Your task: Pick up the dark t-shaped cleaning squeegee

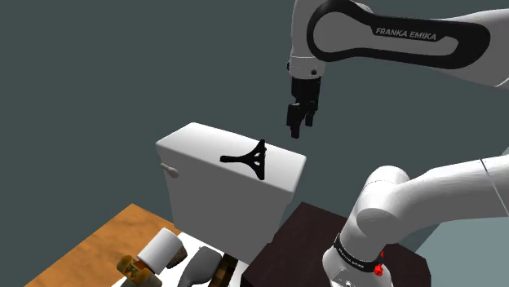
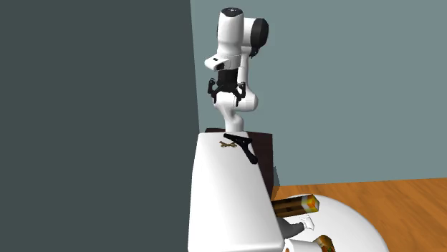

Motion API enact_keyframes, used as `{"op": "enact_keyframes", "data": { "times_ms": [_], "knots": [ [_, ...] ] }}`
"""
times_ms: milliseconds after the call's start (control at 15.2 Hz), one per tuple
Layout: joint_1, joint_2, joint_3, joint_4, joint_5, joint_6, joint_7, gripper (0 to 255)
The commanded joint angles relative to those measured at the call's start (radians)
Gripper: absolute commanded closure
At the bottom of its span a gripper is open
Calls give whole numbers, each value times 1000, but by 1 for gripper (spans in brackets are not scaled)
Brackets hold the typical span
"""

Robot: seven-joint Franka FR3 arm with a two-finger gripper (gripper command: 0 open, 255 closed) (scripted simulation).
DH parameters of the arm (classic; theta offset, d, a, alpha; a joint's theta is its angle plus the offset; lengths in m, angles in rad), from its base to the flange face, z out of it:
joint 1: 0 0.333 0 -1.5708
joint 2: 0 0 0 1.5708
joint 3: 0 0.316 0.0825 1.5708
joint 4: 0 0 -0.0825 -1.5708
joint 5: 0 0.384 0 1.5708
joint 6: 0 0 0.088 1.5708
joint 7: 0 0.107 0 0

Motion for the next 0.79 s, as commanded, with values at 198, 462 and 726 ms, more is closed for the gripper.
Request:
{"op": "enact_keyframes", "data": {
  "times_ms": [198,462,726],
  "knots": [
    [26,73,32,-2,1,94,-7,0],
    [57,179,76,10,-6,214,-13,0],
    [82,292,122,37,-23,323,-14,0]
  ]
}}
